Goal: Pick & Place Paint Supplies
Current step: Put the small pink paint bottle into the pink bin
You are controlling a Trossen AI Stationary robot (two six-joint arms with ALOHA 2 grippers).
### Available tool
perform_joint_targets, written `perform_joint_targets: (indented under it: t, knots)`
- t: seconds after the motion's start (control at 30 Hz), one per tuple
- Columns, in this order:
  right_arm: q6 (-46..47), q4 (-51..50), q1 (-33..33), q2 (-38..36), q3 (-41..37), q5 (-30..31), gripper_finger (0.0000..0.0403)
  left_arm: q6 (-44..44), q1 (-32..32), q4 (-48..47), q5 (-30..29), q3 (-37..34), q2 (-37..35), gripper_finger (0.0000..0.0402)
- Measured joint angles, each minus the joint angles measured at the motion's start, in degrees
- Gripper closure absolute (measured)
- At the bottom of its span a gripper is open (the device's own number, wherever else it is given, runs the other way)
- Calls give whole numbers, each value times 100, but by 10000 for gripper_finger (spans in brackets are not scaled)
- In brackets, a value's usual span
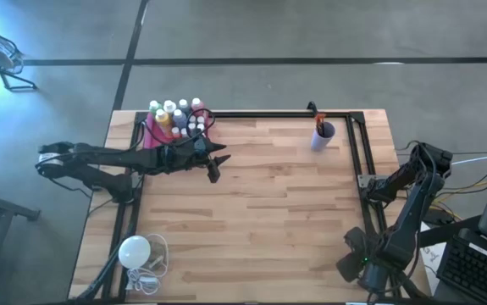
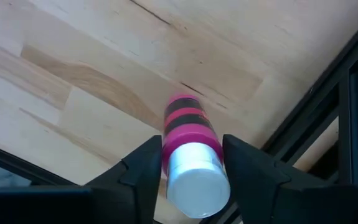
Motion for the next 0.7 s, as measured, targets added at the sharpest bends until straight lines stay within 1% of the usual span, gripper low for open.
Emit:
perform_joint_targets:
  t: [0.13,0.27,0.7]
  knots:
    - [-7,4,0,0,-5,2,263,0,0,1,0,0,0,218]
    - [-7,7,-2,-21,8,2,270,0,0,2,0,0,0,218]
    - [-4,-5,-2,-133,154,-2,220,0,0,42,-2,0,0,218]
